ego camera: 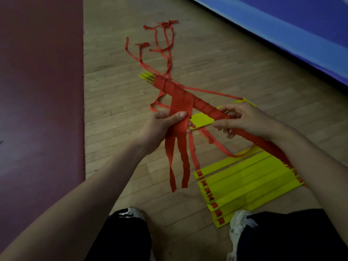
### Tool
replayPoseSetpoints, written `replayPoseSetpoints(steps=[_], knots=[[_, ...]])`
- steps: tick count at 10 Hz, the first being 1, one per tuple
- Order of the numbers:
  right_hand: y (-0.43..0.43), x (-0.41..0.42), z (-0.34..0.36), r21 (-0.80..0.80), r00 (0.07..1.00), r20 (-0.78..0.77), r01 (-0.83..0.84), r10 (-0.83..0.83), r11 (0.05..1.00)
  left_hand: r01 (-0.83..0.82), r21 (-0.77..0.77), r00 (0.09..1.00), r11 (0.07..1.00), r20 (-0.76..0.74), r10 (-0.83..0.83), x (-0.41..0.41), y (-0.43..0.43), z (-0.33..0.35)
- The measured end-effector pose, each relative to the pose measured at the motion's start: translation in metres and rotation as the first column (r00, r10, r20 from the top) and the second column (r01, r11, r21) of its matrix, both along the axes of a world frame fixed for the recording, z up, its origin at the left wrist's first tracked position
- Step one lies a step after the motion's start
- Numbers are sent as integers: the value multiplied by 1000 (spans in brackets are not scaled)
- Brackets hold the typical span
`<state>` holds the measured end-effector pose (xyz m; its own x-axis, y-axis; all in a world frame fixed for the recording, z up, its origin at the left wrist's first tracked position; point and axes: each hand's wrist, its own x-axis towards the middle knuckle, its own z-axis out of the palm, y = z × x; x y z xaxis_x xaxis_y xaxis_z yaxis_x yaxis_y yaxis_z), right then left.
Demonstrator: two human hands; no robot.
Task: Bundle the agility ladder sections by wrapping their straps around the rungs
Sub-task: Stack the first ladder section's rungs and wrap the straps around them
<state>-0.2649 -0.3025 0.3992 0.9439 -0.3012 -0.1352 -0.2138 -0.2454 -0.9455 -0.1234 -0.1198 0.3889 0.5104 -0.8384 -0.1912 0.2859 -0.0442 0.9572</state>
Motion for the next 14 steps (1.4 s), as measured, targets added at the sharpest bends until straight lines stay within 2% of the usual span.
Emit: replayPoseSetpoints(steps=[3, 4, 5, 6, 7, 8, 9, 10, 11, 12, 13, 14], knots=[[2, -2, -4, 294, 979, -37, -180, 199, 939, -1, -16, 995, 1000, 101, 2, -8, -1, 7], [4, -3, -12, 332, 983, -22, -162, 180, 929, 0, -22, 995, 1000, 104, 2, -10, 0, 6], [6, -4, -18, 456, 988, -34, -121, 153, 882, -1, -27, 996, 1000, 91, 4, -8, 0, 6], [7, -4, -14, 599, 984, -110, -45, 139, 799, -7, -34, 998, 999, 56, 9, -10, 0, 6], [7, 0, -8, 416, 958, -234, -57, 167, 908, -94, -23, 993, 995, -71, 92, -14, -3, 0], [13, 6, -3, 36, 929, -348, -121, 126, 992, -207, 36, 965, 978, -158, 210, -13, -10, -4], [20, 12, -15, -469, 938, -345, -154, -20, 870, -246, 59, 956, 968, -151, 252, -11, -12, -3], [27, 20, -24, -752, 959, -192, -7, -209, 659, -290, 44, 941, 956, -171, 293, -5, -11, 2], [34, 22, -20, -897, 966, -17, 100, -259, 431, -317, 14, 932, 948, -181, 315, 5, -9, 5], [35, 20, -17, -928, 968, 66, 149, -243, 340, -306, -52, 937, 951, -190, 292, 11, -6, 6], [37, 21, -20, -918, 968, 28, 124, -251, 377, -257, -99, 951, 961, -201, 234, 14, -3, 4], [34, 21, -20, -927, 968, 10, 104, -252, 362, -206, -86, 965, 975, -185, 188, 14, 0, 0]])
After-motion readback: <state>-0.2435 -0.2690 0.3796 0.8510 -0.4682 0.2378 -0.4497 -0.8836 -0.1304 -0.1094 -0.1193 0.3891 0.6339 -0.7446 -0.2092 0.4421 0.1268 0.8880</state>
